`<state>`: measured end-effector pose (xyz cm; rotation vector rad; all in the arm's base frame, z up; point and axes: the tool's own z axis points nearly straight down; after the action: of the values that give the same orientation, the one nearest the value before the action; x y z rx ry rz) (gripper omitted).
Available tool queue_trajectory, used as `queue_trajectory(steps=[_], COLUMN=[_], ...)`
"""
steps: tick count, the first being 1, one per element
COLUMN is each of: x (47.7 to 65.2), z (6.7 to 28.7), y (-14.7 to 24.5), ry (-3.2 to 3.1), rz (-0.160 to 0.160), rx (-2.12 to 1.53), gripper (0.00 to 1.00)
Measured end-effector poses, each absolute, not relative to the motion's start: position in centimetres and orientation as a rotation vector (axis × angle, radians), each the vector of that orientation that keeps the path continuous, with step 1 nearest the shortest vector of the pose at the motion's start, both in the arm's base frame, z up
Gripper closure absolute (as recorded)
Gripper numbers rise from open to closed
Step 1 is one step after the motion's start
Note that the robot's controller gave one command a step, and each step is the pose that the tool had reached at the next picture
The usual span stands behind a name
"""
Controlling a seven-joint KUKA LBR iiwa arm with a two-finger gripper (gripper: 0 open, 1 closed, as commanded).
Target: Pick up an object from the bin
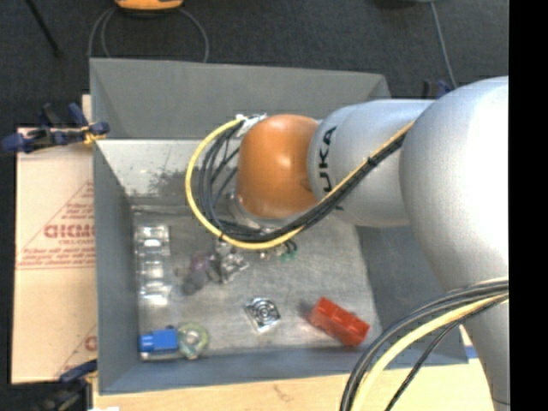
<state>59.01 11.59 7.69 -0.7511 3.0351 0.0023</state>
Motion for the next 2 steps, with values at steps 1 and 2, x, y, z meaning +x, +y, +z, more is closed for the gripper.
queue_trajectory(steps=[1,2], x=[62.03,61.75], z=[19.28,18.74], y=[10.59,10.67], ry=[3.037,3.048], rz=[-0.003,0.002], rx=[-0.742,-0.743], gripper=[1.0,0.0])
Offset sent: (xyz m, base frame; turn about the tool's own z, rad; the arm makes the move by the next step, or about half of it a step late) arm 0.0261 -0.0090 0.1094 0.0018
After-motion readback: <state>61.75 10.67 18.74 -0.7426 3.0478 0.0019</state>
